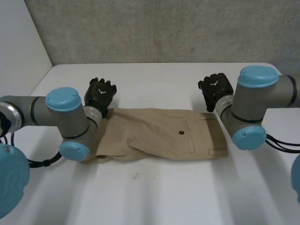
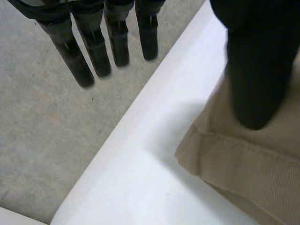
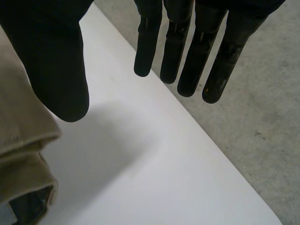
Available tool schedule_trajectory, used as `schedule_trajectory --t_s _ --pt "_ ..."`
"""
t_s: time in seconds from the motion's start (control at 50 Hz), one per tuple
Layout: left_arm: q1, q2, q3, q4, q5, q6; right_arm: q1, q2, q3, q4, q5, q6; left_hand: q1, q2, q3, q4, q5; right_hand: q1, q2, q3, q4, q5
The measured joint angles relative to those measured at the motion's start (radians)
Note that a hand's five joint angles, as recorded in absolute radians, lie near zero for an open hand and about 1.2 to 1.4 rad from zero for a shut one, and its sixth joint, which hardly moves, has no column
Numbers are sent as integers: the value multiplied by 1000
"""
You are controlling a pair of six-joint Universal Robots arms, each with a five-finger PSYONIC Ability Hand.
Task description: Fold the shorts.
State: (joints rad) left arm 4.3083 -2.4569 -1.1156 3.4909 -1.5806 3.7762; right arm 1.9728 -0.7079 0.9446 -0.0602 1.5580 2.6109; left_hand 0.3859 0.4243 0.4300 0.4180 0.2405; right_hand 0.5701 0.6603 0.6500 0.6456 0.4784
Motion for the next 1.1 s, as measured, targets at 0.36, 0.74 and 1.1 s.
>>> schedule_trajectory --t_s 0.36,0.74,1.1 --pt "-5 338 -284 -26 -11 -87 -34 -131 34 321 -151 291 -124 -193 -178 -181 -186 -2 -17 10 14 13" --pt "7 191 -300 -173 12 -219 -70 -9 25 319 -222 312 -124 -193 -178 -181 -185 -24 -22 -8 -17 -29" --pt "27 226 -315 -243 10 -217 -90 -29 66 233 -106 169 -149 -193 -178 -181 -186 -239 -268 -265 -275 -301"
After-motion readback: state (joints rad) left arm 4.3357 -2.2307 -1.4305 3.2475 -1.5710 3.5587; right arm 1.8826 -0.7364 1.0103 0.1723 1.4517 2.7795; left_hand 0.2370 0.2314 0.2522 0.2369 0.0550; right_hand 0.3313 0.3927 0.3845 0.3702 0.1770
